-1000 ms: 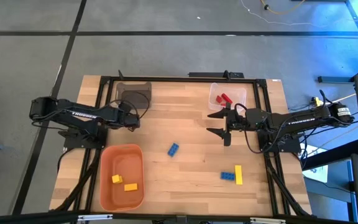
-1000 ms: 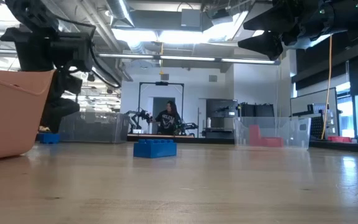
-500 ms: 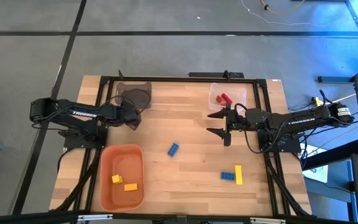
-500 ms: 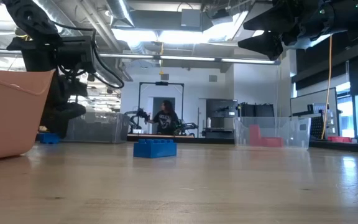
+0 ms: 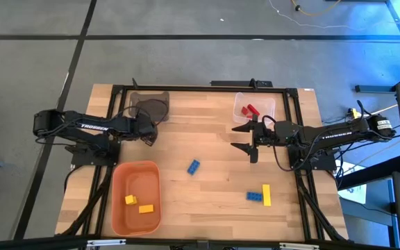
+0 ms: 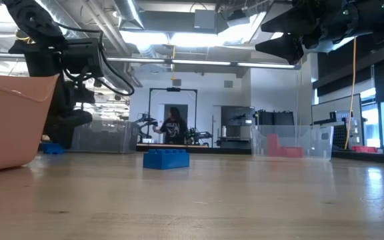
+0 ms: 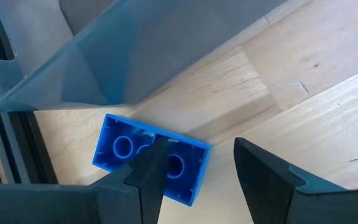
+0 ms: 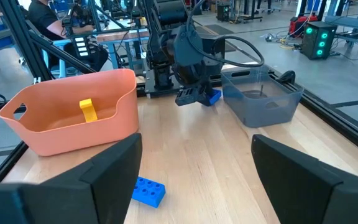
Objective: Sort & place blocks by color
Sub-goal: Put the top left blue gamepiece into the black bin
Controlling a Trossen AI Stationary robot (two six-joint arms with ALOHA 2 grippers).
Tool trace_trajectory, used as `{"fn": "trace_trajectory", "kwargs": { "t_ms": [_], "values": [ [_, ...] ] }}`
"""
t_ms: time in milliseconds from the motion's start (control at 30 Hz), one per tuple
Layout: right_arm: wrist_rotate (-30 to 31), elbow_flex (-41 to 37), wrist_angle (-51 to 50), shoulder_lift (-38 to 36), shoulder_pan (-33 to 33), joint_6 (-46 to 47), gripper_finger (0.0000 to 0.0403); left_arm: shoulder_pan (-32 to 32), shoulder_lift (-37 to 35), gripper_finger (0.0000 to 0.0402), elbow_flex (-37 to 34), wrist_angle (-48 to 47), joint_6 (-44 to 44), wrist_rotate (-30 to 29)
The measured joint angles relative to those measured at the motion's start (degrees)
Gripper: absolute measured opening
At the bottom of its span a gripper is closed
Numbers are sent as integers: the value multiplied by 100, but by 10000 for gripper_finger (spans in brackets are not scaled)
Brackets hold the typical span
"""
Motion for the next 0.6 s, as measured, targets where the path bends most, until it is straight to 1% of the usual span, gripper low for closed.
{"fn": "trace_trajectory", "kwargs": {
  "t_ms": [400,600],
  "values": [
    [1,-2,0,0,-1,-4,303,0,0,176,-2,0,0,-113],
    [1,-2,0,0,-1,-9,303,-79,4,176,28,14,315,-63]
  ]
}}
